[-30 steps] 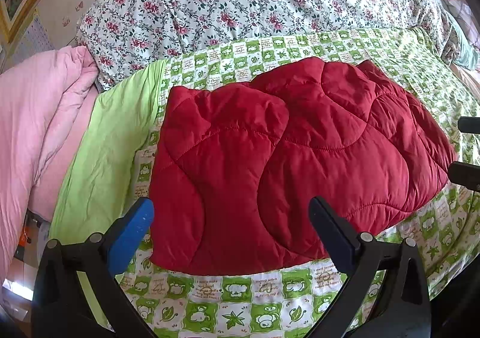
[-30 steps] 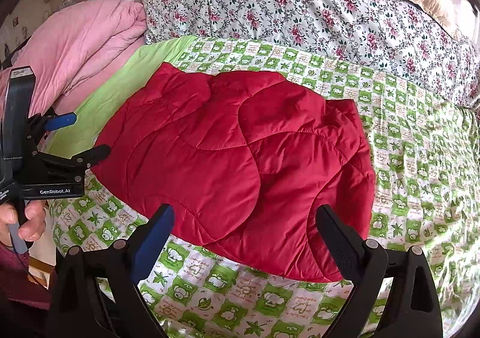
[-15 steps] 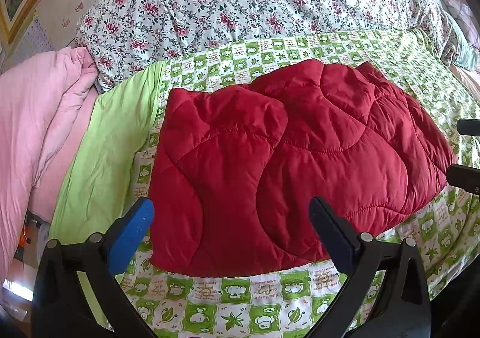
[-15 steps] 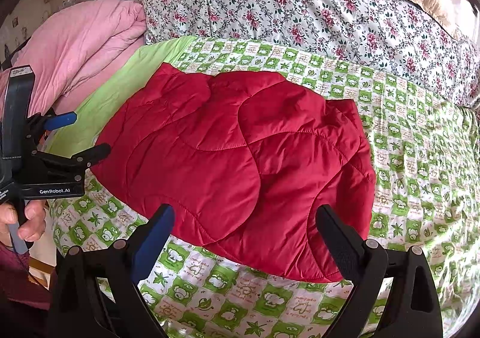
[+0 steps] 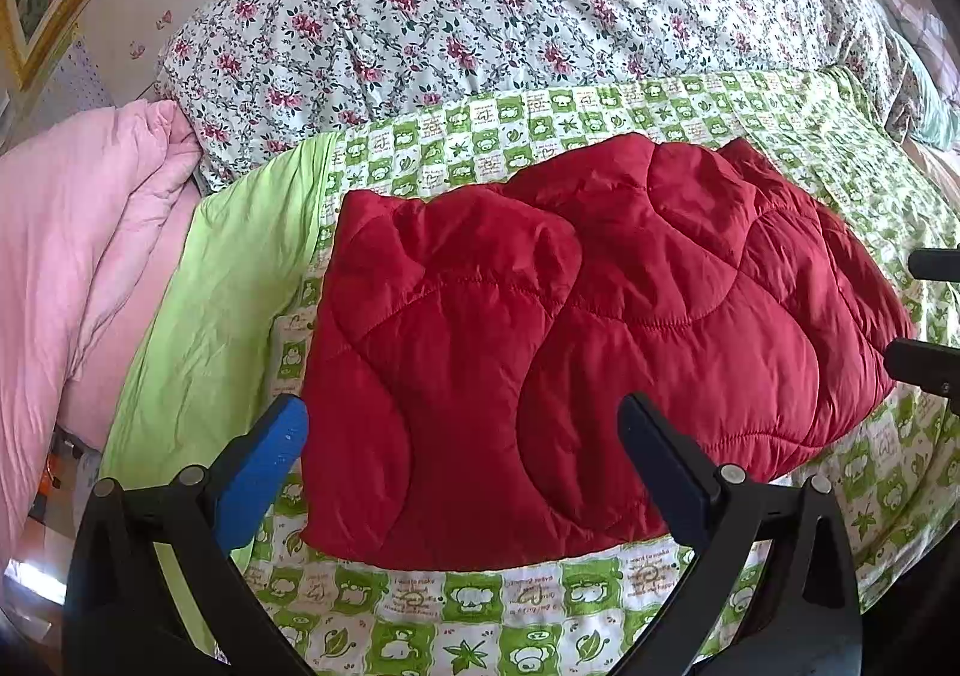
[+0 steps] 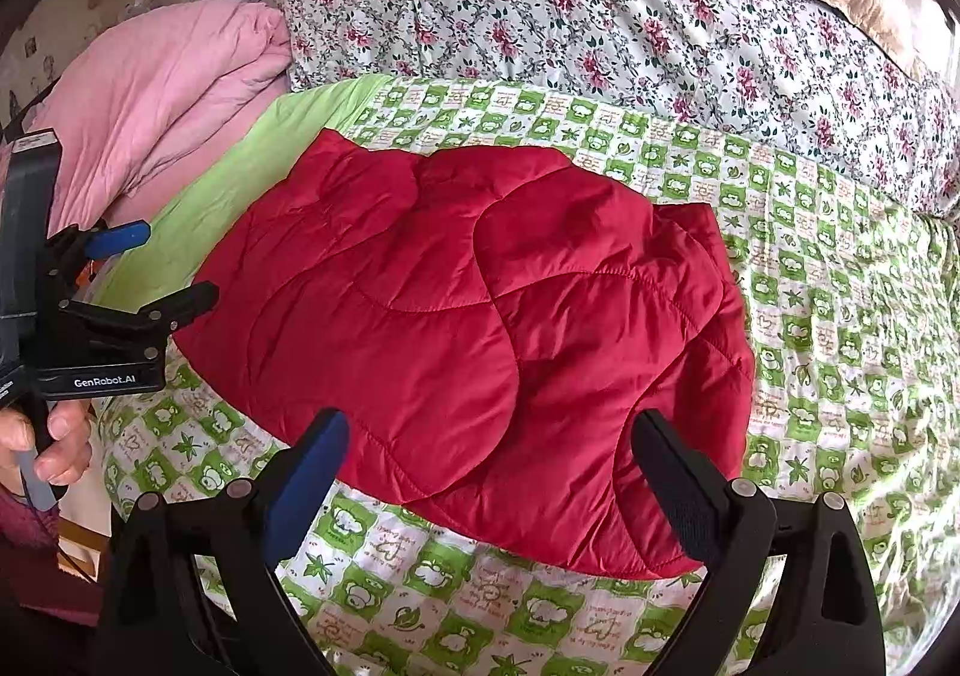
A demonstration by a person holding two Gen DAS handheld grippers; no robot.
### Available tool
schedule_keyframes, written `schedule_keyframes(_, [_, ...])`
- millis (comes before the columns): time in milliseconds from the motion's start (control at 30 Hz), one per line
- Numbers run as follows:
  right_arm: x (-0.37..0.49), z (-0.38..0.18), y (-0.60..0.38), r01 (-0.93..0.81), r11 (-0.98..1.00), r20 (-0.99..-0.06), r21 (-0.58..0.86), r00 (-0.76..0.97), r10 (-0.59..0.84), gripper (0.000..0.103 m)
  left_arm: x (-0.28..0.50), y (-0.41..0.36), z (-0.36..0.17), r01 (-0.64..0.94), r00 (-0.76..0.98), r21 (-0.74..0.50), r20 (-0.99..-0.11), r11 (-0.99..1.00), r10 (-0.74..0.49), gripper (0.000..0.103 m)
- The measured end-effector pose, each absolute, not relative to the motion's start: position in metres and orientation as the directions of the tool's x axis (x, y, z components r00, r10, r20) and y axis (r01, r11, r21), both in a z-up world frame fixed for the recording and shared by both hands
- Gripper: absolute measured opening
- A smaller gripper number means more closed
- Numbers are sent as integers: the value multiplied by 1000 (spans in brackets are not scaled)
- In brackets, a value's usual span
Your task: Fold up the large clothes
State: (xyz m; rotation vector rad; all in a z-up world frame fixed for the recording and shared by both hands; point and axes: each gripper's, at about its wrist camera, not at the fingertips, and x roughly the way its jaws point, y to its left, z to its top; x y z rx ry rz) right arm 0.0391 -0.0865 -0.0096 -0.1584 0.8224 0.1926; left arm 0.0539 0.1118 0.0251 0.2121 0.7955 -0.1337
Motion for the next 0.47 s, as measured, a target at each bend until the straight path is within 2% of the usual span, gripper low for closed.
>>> schedule_keyframes(467, [53, -17, -90, -223, 974, -744, -50, 659, 112, 96, 66, 116, 18, 187, 678, 112, -733, 976, -45, 103])
